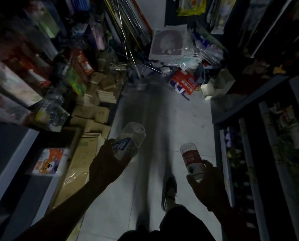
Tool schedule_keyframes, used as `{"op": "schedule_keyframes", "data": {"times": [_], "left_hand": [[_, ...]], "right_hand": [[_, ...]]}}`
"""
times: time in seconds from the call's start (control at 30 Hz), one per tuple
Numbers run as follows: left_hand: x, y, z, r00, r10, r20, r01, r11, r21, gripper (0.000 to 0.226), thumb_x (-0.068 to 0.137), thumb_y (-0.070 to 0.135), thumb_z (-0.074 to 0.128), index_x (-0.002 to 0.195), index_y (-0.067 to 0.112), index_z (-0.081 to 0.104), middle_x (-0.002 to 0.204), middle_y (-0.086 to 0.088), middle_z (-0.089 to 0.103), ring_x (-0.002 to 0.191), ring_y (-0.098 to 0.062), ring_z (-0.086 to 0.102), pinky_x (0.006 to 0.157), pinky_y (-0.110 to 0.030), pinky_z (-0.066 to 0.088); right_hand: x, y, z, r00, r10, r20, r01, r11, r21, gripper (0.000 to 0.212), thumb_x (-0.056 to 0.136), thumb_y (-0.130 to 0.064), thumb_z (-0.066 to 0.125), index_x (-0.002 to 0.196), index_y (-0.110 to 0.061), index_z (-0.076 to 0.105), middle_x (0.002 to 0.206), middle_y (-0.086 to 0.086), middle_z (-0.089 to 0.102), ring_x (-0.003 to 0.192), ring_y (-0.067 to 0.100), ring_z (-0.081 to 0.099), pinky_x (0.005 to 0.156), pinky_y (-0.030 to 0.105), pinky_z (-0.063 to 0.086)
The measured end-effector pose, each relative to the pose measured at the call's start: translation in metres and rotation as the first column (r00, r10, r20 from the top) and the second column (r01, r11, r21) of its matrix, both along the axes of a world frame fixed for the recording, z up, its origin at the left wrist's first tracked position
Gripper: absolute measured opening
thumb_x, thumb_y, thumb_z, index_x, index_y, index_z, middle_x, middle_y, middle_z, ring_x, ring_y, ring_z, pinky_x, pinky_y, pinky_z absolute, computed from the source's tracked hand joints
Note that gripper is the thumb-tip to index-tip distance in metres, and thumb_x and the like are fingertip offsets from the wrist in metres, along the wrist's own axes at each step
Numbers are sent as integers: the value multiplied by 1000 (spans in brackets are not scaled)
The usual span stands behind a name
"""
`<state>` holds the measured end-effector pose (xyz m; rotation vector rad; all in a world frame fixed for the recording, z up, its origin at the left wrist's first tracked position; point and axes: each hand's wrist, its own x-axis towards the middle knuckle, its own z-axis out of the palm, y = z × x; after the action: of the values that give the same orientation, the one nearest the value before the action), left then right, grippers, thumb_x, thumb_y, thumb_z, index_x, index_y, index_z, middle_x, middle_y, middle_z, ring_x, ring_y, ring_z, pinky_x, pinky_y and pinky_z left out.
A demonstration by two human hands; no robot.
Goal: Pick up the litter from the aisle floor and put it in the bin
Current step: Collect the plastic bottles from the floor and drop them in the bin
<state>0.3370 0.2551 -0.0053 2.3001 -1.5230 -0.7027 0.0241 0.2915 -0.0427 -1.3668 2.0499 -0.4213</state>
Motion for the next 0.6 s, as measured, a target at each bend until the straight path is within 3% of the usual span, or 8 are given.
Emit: {"op": "schedule_keyframes", "data": {"times": [0.2,0.33,0.43,0.53,0.6], "left_hand": [[-9,-73,-9,981,191,-41,-189,980,57,83,77,59,77,140,17,41,118,-2,58,88,-7,50,66,-23,38],[7,-101,-32,904,417,-93,-406,906,117,94,75,61,76,142,14,31,130,-15,58,110,-34,62,76,-36,46],[26,-108,-58,801,573,-176,-537,816,213,87,76,58,78,134,16,30,121,-16,60,93,-31,62,72,-39,53],[48,-116,-83,641,722,-258,-637,689,347,71,79,49,79,121,23,29,113,-13,58,87,-34,64,67,-49,60],[62,-124,-105,563,772,-293,-658,634,406,65,82,44,79,117,23,29,110,-13,56,84,-36,64,55,-48,60]], "right_hand": [[-8,-105,-13,985,165,45,-170,976,137,89,77,-38,81,149,-23,30,125,2,43,98,21,56,78,38,54],[10,-175,-23,917,393,70,-398,888,229,93,74,-35,79,149,-21,26,117,-3,29,93,20,54,74,30,52],[37,-215,-38,872,474,124,-489,828,275,92,74,-35,80,148,-21,26,116,-3,28,95,20,57,74,30,56],[73,-244,-60,842,506,186,-537,754,377,91,79,-36,80,150,-18,25,125,4,37,102,16,53,66,16,47],[100,-257,-81,854,470,221,-518,737,435,90,81,-39,79,151,-18,26,132,6,45,107,18,56,74,24,54]]}}
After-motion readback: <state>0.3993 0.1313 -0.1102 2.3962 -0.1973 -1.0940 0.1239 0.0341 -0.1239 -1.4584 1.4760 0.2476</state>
